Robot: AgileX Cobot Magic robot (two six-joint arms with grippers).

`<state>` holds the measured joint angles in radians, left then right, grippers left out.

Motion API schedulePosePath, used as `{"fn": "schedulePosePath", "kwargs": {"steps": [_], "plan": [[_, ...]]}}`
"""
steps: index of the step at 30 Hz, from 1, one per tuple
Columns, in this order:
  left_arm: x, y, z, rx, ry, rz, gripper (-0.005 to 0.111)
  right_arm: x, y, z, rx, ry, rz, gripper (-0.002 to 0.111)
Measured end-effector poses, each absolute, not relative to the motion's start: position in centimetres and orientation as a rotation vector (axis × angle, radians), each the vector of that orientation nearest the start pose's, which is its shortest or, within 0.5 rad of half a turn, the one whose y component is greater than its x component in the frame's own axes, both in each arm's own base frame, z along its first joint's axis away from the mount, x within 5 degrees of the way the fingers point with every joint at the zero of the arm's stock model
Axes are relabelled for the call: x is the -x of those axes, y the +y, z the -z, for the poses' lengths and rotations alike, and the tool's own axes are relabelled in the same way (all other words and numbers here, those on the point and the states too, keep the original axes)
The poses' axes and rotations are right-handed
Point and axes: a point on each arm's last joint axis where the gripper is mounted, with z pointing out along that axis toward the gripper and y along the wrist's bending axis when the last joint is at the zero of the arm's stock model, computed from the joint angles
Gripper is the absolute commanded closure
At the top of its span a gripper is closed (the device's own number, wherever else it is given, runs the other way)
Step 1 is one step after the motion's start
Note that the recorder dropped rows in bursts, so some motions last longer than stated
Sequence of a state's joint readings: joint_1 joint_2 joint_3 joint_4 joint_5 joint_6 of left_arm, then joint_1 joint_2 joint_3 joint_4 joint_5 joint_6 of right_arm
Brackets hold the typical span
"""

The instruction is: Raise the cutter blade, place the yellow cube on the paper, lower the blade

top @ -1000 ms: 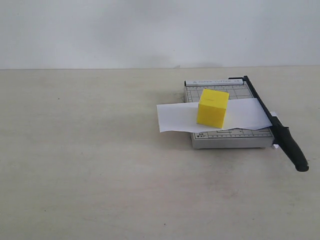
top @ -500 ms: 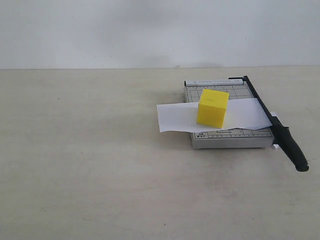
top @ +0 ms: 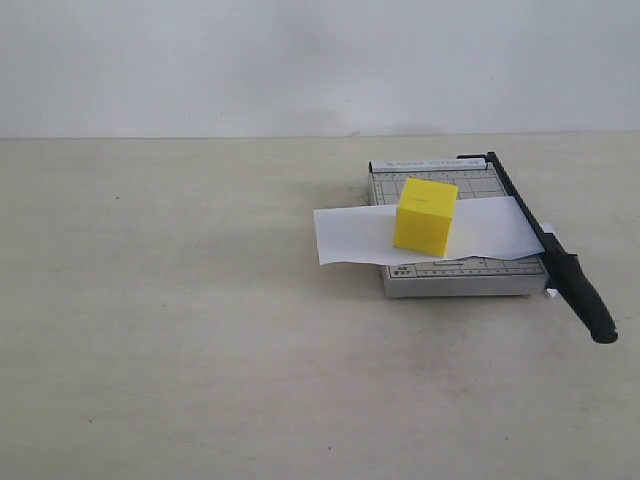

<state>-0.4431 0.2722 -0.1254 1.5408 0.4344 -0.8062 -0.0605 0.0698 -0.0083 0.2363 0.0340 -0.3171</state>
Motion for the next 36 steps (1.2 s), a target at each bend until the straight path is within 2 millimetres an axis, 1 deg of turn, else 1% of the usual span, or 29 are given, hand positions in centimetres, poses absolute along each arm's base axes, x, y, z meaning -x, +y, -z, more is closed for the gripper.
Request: {"fn": "schedulePosePath", "kwargs": {"steps": [3, 5, 8, 12, 20, 36], "plan": [[-8.2, 0.4, -23.7, -0.627, 1.547, -0.575, 0.102, -5.7, -0.3, -19.8, -0.009, 1.677, 0.099, 0.108], [-8.2, 0.4, -23.7, -0.628, 1.546, -0.574, 0.102, -5.5, -0.2, -18.8, -0.016, 1.779, 0.101, 0.108], [-8.2, 0.4, -23.7, -0.628, 1.546, -0.574, 0.102, -5.4, -0.3, -18.1, -0.014, 1.843, 0.116, 0.108], [-8.2, 0.4, -23.7, -0.629, 1.546, -0.574, 0.102, -5.4, -0.3, -18.1, -0.02, 1.847, 0.112, 0.108], [-8.2, 0.4, -23.7, -0.629, 1.546, -0.574, 0.102, -5.3, -0.7, -18.0, -0.116, 1.849, 0.105, 0.108], [-8.2, 0.4, -23.7, -0.629, 1.546, -0.574, 0.102, -5.3, -0.7, -18.0, -0.133, 1.848, 0.101, 0.108]]}}
